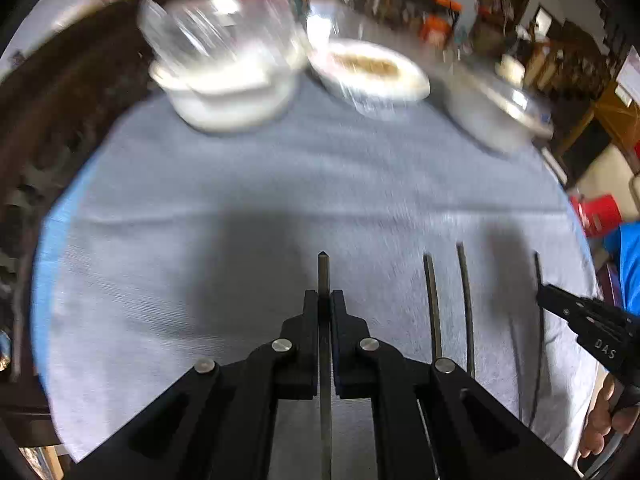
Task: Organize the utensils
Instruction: 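Close the left gripper on a dark chopstick while the right gripper grasps another, then lift both held chopsticks upright and carry them over the holder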
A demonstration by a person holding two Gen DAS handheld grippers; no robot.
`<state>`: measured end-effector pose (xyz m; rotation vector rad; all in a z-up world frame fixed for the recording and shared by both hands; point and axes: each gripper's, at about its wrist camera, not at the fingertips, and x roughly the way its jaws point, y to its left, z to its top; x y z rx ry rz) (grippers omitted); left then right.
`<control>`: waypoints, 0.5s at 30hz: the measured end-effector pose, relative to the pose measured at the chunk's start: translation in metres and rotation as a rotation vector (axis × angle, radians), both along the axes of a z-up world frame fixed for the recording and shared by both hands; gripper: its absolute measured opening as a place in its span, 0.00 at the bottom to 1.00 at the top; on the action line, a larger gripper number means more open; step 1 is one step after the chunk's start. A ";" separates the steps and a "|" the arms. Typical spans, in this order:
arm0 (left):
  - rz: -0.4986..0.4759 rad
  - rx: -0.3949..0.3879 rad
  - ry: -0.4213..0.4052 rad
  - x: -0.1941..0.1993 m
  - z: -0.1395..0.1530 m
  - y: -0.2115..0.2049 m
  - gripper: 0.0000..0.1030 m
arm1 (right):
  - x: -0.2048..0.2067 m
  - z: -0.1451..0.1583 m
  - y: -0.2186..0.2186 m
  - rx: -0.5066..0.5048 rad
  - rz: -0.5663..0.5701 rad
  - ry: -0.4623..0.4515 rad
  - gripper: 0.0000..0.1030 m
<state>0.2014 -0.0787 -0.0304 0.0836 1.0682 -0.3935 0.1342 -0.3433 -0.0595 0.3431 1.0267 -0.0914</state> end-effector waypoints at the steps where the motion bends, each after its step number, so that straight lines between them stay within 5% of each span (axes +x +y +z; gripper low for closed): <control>1: 0.010 -0.015 -0.034 -0.005 0.011 0.008 0.05 | -0.011 0.008 -0.003 0.003 -0.020 -0.032 0.06; 15: 0.147 -0.171 -0.395 -0.112 0.111 0.069 0.05 | -0.169 0.112 0.004 -0.085 -0.238 -0.472 0.06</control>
